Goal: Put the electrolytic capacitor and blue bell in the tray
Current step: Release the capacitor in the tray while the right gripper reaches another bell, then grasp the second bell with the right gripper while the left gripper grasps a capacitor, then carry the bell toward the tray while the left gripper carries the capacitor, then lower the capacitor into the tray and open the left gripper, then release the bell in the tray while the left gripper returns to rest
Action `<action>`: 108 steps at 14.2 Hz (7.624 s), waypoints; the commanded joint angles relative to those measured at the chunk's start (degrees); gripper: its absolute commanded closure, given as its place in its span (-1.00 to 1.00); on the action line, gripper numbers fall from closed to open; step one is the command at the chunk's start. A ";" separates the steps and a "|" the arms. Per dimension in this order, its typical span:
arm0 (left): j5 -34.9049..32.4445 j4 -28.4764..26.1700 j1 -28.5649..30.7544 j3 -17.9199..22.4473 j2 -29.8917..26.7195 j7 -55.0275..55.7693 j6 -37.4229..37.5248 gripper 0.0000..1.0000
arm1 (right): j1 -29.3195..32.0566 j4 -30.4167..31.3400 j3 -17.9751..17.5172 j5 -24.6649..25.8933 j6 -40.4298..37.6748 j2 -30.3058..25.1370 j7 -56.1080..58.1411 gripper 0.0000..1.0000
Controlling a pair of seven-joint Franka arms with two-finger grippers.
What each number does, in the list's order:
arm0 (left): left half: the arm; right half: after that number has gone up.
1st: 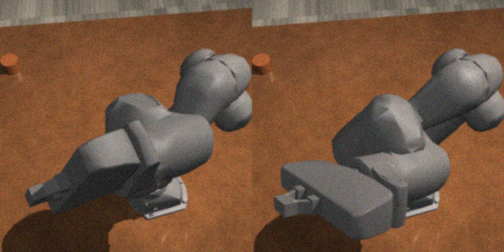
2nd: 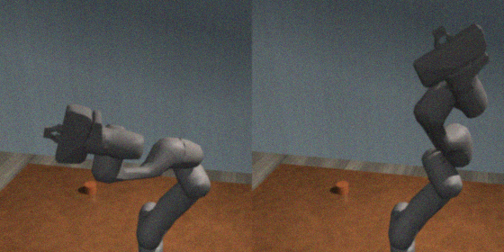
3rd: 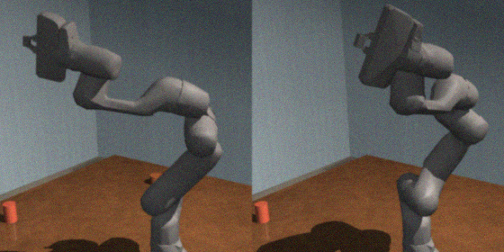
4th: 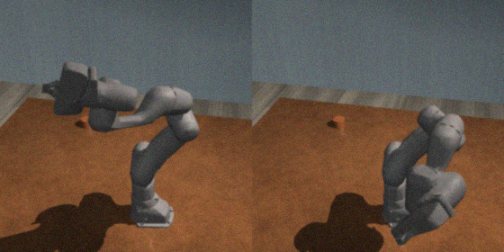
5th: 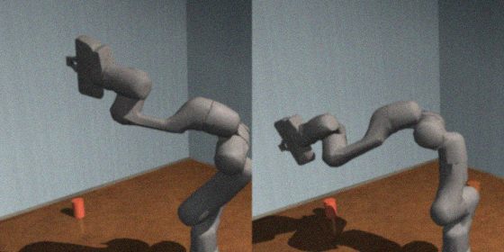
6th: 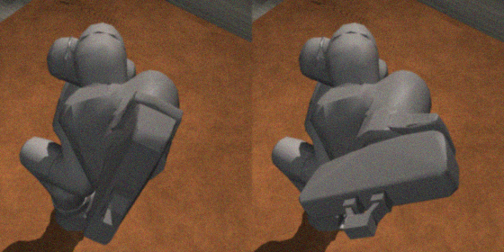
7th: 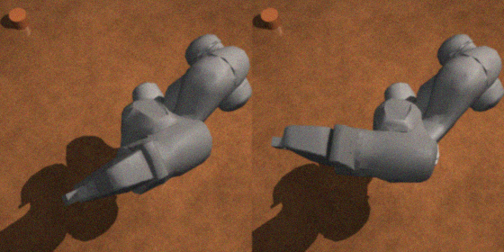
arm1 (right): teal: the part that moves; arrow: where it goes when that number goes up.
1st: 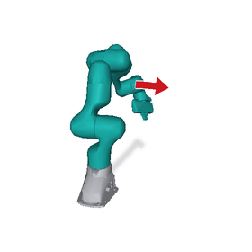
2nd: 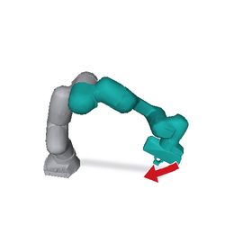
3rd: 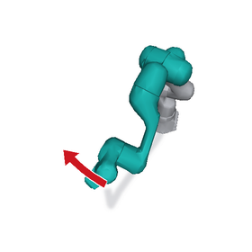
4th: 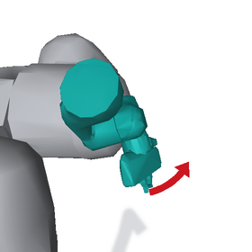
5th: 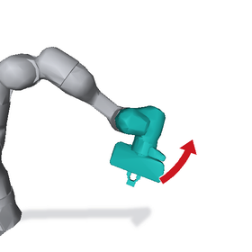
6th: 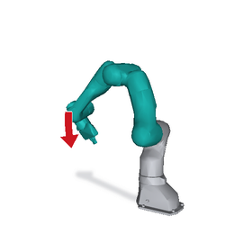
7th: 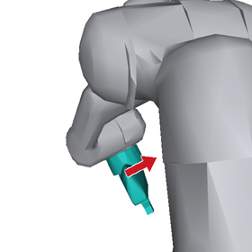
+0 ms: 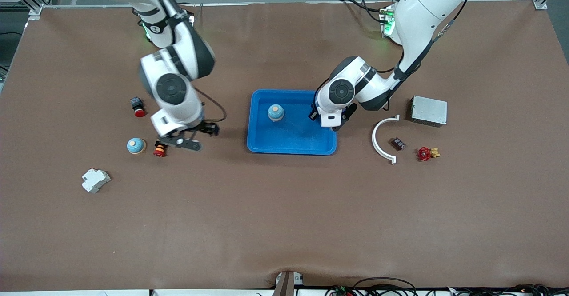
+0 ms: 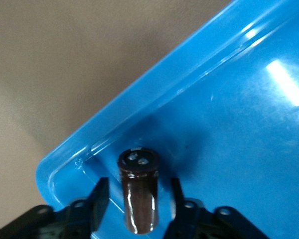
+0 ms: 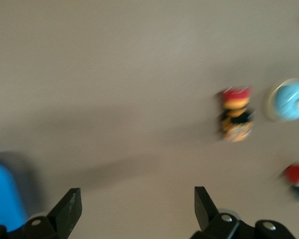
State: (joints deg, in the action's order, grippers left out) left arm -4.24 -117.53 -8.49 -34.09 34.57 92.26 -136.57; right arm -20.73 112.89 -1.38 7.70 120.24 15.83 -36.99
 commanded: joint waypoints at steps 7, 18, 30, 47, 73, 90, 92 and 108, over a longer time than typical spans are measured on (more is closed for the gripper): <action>-1.74 14.34 6.81 0.16 -13.02 -5.58 29.16 -1.00 | 20.79 7.86 -1.26 4.61 15.34 -1.50 29.92 -1.00; -5.68 10.22 28.78 0.16 -13.75 -25.82 26.90 -1.00 | 30.40 16.83 -1.61 3.55 30.66 3.69 38.48 -1.00; -12.71 0.55 32.48 0.34 -4.00 -23.18 6.41 -0.69 | 30.40 19.91 -2.31 -0.84 33.57 4.04 38.13 -1.00; -15.19 4.84 31.96 -7.30 -7.85 -20.55 18.95 1.00 | 30.05 20.79 -2.40 -0.84 37.00 5.45 37.78 1.00; -15.01 24.11 -2.41 2.97 10.78 14.17 11.68 -0.29 | 3.61 -0.30 -21.03 -4.02 17.56 5.69 -42.16 1.00; -12.73 24.81 6.90 2.09 -10.12 -5.67 25.30 -1.00 | -10.74 -17.53 -13.21 7.95 15.55 25.57 -61.97 1.00; -10.80 25.85 7.87 2.53 -12.33 -8.66 27.40 -1.00 | -10.73 -18.32 -13.12 7.95 15.55 26.01 -61.97 1.00; -6.84 35.53 26.77 2.80 -24.90 -65.58 52.55 -1.00 | -11.96 -18.76 -11.80 8.91 15.64 26.89 -62.24 -1.00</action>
State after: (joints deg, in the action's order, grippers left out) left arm -11.89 -81.99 18.47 -31.27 11.10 34.56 -84.94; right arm -31.66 95.73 -13.78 14.77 136.40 41.81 -97.48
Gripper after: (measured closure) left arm 0.000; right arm 0.093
